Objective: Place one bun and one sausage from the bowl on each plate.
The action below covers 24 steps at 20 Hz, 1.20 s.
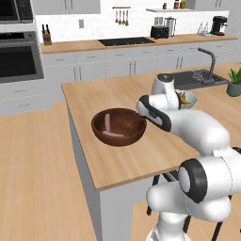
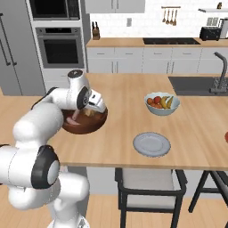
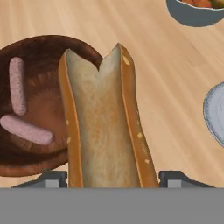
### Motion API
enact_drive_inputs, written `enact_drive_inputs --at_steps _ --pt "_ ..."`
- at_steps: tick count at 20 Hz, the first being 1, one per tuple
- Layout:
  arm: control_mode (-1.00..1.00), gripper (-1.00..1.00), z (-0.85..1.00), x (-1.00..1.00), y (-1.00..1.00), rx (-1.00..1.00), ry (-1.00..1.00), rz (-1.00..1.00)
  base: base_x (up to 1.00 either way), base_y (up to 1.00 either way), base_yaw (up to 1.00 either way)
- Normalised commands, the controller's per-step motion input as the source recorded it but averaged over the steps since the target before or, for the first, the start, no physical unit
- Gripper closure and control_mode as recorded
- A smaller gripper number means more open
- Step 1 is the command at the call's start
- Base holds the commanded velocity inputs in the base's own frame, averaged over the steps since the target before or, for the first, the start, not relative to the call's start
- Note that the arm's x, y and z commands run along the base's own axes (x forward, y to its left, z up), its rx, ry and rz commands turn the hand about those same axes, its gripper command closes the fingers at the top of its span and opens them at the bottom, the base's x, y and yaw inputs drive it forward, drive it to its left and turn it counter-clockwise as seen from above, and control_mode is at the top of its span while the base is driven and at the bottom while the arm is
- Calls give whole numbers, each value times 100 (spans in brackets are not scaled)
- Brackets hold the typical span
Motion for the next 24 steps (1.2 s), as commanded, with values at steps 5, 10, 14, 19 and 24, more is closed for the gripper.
enact_drive_inputs --at_steps 5,10,14,19,24 --pt "-100 100 32 -94 -100 3 0 -19 0 0 0" --pt "-100 100 -8 -49 -100 9 3 -32 0 0 0" --pt "-100 100 -17 4 -100 15 11 -36 0 0 0" --pt "-100 100 -24 22 -100 23 11 -4 0 0 0" --pt "-100 100 -31 38 -57 14 6 -29 0 0 0"
